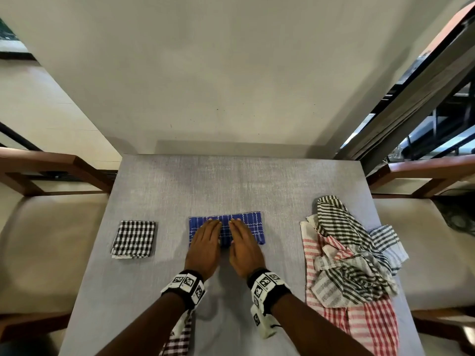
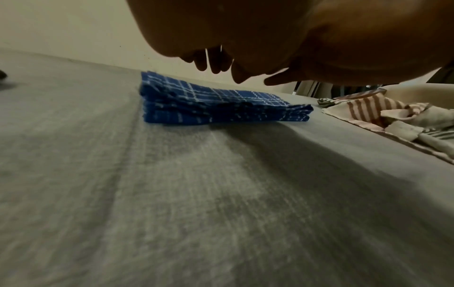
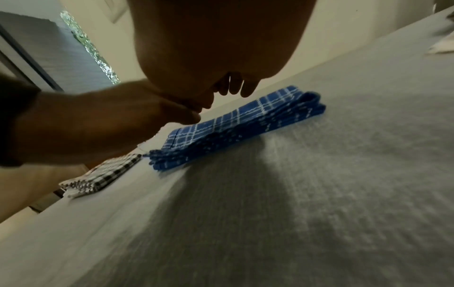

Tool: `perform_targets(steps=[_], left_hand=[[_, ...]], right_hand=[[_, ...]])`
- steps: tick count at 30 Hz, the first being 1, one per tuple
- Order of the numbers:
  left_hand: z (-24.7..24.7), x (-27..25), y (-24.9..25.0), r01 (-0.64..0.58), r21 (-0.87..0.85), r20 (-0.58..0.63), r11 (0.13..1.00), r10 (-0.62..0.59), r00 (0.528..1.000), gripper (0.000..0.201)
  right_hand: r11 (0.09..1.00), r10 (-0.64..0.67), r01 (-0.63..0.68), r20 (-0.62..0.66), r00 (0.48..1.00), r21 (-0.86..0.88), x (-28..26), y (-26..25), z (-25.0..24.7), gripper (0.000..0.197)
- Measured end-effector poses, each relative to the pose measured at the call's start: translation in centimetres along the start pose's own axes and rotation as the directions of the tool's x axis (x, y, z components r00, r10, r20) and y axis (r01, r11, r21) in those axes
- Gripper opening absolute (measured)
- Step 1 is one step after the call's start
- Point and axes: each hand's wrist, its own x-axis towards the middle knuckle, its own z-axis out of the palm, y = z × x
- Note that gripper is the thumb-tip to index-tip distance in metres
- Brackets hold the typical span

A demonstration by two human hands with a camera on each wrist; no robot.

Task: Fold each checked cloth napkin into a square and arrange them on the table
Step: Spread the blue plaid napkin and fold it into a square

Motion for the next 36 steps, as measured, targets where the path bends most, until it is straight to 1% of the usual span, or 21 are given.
perform_targets(steps=[2, 3, 5, 6, 7, 9, 11, 15, 16, 20, 24, 27, 31, 36], left_hand=[[1.1, 0.9, 0.3, 0.043, -0.027, 0.075, 0.999, -0.041, 0.996, 0.062], [1.6, 1.2, 0.2, 0.063, -0.028, 0.107, 0.998, -0.06, 0.992, 0.064], [2.4, 1.4, -0.7, 0.089, -0.002, 0.163, 0.996, -0.088, 0.983, 0.067], [2.6, 1.3, -1.1, 0.075, 0.026, 0.179, 0.997, -0.079, 0.981, 0.067], [2.7, 1.1, -1.5, 0.048, 0.059, 0.185, 0.997, -0.058, 0.981, 0.065], [2.9, 0.9, -2.0, 0.002, 0.11, 0.173, 0.994, -0.021, 0.985, 0.063], [3.1, 0.7, -2.0, 0.008, 0.116, 0.147, 0.993, -0.025, 0.989, 0.06], [3.2, 0.7, -2.1, 0.021, 0.1, 0.13, 0.995, -0.034, 0.991, 0.059], [3.1, 0.7, -2.2, 0.022, 0.094, 0.134, 0.995, -0.034, 0.99, 0.059], [3.0, 0.7, -2.0, 0.039, 0.098, 0.159, 0.994, -0.054, 0.986, 0.059], [2.7, 0.7, -2.0, 0.041, 0.105, 0.179, 0.994, -0.059, 0.982, 0.059], [2.6, 0.5, -1.8, 0.051, 0.113, 0.167, 0.992, -0.069, 0.984, 0.061], [2.6, 0.5, -1.1, 0.204, 0.072, 0.125, 0.976, -0.212, 0.969, 0.068], [2.3, 0.7, -0.5, 0.302, 0.069, 0.1, 0.951, -0.307, 0.946, 0.071]], right_hand=[[0.999, 0.006, -0.009, 0.082, 0.997, 0.04, 0.9, -0.9, 1.1, 0.063], [0.999, 0.013, -0.017, 0.122, 0.992, 0.032, 1.3, -1.0, 1.6, 0.063], [0.999, 0.016, -0.01, 0.178, 0.984, -0.034, 1.9, -0.5, 2.5, 0.06], [0.998, 0.005, 0.007, 0.182, 0.983, -0.064, 2.0, -0.2, 3.0, 0.062], [0.996, -0.003, 0.019, 0.181, 0.984, -0.088, 2.0, 0.3, 3.5, 0.065], [0.989, -0.02, 0.043, 0.152, 0.988, -0.145, 1.8, 1.1, 4.3, 0.064], [0.983, -0.043, 0.067, 0.139, 0.989, -0.171, 1.6, 1.4, 4.7, 0.066], [0.97, -0.062, 0.106, 0.2, 0.978, -0.217, 1.5, 2.9, 3.7, 0.079], [0.966, -0.039, 0.087, 0.2, 0.979, -0.242, 1.5, 3.8, 3.2, 0.08], [0.956, 0.076, -0.038, 0.124, 0.989, -0.29, 0.7, 6.4, 1.7, 0.077], [0.955, 0.115, -0.089, 0.076, 0.99, -0.282, 0.7, 6.2, 2.0, 0.078], [0.957, 0.128, -0.107, 0.061, 0.99, -0.269, 0.4, 6.2, 2.0, 0.08], [0.968, 0.143, -0.136, 0.021, 0.989, -0.212, 0.4, 6.1, 2.1, 0.08], [0.971, 0.136, -0.13, 0.017, 0.991, -0.202, 0.4, 6.1, 1.9, 0.078]])
